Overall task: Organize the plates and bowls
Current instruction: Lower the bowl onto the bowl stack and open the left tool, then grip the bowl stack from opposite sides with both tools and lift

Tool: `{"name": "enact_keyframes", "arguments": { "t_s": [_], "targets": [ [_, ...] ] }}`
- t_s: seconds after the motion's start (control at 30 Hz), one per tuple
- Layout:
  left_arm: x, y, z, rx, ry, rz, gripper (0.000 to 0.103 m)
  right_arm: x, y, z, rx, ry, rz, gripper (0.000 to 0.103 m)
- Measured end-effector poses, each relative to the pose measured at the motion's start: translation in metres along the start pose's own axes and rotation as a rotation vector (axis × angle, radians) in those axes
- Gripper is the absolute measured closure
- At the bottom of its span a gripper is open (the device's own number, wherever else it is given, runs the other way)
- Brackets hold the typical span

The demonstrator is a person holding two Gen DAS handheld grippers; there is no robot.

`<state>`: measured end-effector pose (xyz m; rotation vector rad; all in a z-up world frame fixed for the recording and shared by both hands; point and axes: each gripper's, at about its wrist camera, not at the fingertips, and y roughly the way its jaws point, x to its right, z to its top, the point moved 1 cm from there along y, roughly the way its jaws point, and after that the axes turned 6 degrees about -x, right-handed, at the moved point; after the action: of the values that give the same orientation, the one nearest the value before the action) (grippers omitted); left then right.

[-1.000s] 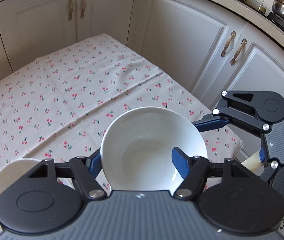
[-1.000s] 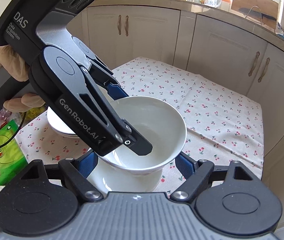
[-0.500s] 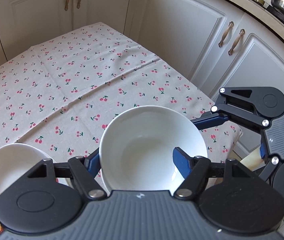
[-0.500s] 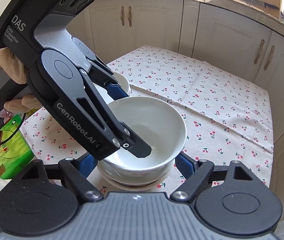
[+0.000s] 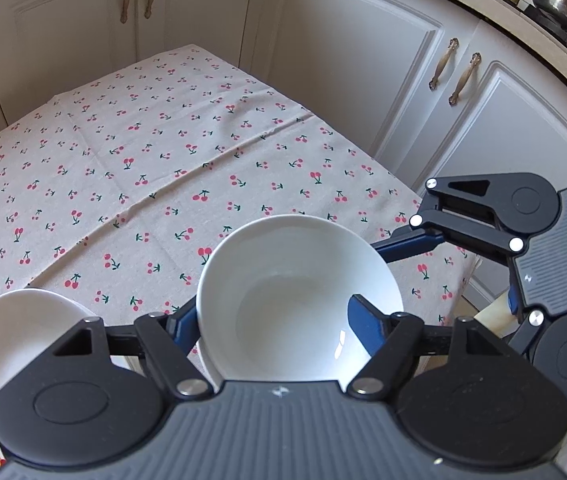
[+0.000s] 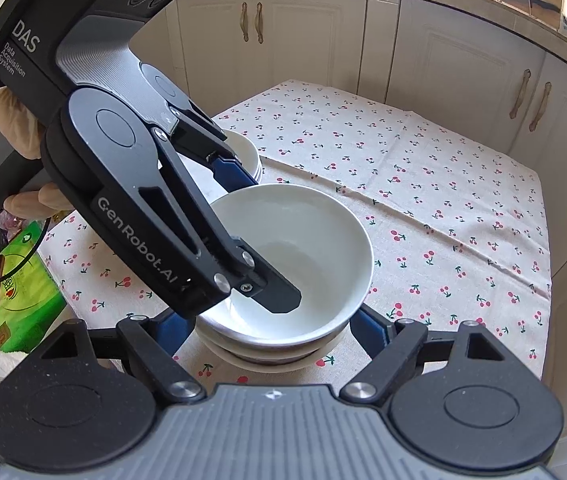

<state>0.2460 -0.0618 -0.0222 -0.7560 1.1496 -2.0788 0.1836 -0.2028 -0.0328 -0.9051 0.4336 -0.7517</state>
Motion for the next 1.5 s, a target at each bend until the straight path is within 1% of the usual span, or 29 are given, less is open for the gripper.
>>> {"name": "enact_keyframes", "arguments": {
  "t_s": [0.1,0.17,0.23,0.33,0.5,0.6,0.77,0.83,0.9,1.0,1.1,1.27,1.5],
  "targets": [
    [0.001,-0.003,0.000,0.013,0.018,0.028,0.026,0.002,0.001,-0.001,-0.004,0.007,0.008,0.014],
    [0.001,-0.009,0.001,0.042,0.038,0.039,0.024,0.002,0.000,-0.003,0.004,0.004,0.004,0.011],
    [0.000,-0.014,0.002,0.059,0.037,0.030,0.023,0.001,-0.003,-0.003,0.023,-0.002,0.000,0.005],
    [0.001,-0.020,-0.001,0.095,0.061,0.038,0.021,0.001,-0.008,-0.004,0.045,0.001,0.002,0.000],
    [0.003,-0.025,-0.016,0.152,0.089,0.047,0.015,0.002,-0.007,-0.009,0.042,0.003,-0.001,0.000],
    [0.001,-0.030,-0.030,0.199,0.090,0.052,0.012,0.001,-0.004,-0.012,0.032,-0.005,-0.021,0.000],
    [0.002,-0.039,-0.050,0.244,0.117,0.069,0.007,-0.005,-0.004,-0.018,0.030,-0.041,-0.047,0.000],
    [0.004,-0.040,-0.058,0.244,0.134,0.081,0.007,-0.007,-0.003,-0.020,0.027,-0.058,-0.049,0.000],
    [0.003,-0.039,-0.066,0.236,0.141,0.078,0.007,-0.009,-0.002,-0.022,0.025,-0.072,-0.046,0.000],
    [0.004,-0.031,-0.077,0.207,0.166,0.093,0.007,-0.009,0.001,-0.025,0.022,-0.084,-0.047,0.000],
    [0.004,-0.021,-0.085,0.172,0.198,0.110,0.007,-0.006,0.005,-0.028,0.011,-0.088,-0.027,0.000],
    [0.007,-0.005,-0.087,0.132,0.275,0.139,0.007,-0.002,0.015,-0.031,-0.018,-0.123,-0.028,0.000],
    [0.007,0.017,-0.078,0.070,0.362,0.125,0.008,0.010,0.028,-0.025,-0.042,-0.172,0.011,0.001]
  ]
}}
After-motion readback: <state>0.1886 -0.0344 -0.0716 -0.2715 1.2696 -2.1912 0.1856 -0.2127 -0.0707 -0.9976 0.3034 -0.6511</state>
